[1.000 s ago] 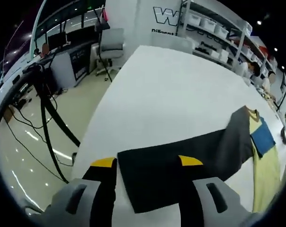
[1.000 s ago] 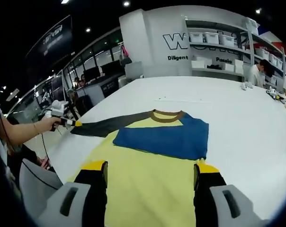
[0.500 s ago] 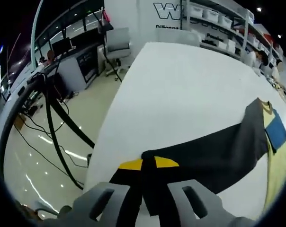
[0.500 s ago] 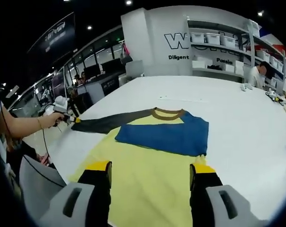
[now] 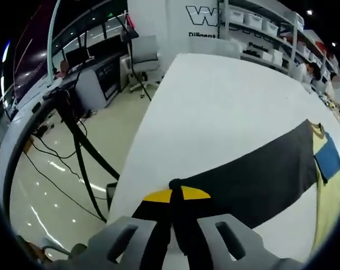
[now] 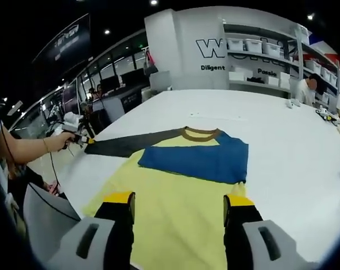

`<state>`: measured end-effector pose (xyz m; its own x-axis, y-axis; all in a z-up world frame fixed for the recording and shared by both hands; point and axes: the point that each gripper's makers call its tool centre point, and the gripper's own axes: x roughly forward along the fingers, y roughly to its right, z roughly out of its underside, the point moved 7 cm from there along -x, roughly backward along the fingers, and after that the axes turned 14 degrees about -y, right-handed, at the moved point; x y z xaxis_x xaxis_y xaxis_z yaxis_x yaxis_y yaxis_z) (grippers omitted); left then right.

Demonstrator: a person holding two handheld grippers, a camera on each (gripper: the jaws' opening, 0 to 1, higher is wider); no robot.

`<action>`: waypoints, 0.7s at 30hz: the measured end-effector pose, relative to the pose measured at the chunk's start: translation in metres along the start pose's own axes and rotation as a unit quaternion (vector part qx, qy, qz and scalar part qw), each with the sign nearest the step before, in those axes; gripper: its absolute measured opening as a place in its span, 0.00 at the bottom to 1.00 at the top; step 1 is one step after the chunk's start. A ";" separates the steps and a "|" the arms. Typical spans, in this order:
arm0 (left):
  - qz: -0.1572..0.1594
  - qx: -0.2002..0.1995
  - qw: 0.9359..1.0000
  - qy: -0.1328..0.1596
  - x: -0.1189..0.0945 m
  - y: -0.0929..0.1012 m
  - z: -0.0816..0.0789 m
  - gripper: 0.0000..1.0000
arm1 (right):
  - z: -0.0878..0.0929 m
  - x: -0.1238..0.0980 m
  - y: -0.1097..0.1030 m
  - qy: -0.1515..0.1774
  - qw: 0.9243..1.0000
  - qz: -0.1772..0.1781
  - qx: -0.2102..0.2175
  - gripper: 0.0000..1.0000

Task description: Fold the garment on the visible template until the final outline fits inside the template.

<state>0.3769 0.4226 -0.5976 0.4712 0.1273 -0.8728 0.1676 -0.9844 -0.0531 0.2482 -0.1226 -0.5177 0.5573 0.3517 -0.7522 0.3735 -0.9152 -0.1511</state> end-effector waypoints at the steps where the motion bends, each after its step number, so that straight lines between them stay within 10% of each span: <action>1: 0.001 0.000 1.000 0.002 -0.002 0.001 -0.001 0.08 | 0.000 0.000 0.000 0.001 1.000 0.000 -0.002 0.62; 9: 0.008 0.021 0.999 0.026 -0.026 0.013 -0.012 0.08 | 0.000 0.001 0.000 -0.005 1.000 -0.001 -0.004 0.66; 21: 0.119 0.079 0.989 0.047 -0.071 0.068 -0.041 0.08 | 0.002 0.000 -0.007 -0.012 1.000 -0.014 -0.013 0.69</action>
<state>0.3903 0.3520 -0.5198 0.5599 -0.1060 -0.8218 -0.0914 -0.9936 0.0659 0.2444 -0.1163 -0.5179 0.5293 0.3719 -0.7626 0.4078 -0.8997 -0.1558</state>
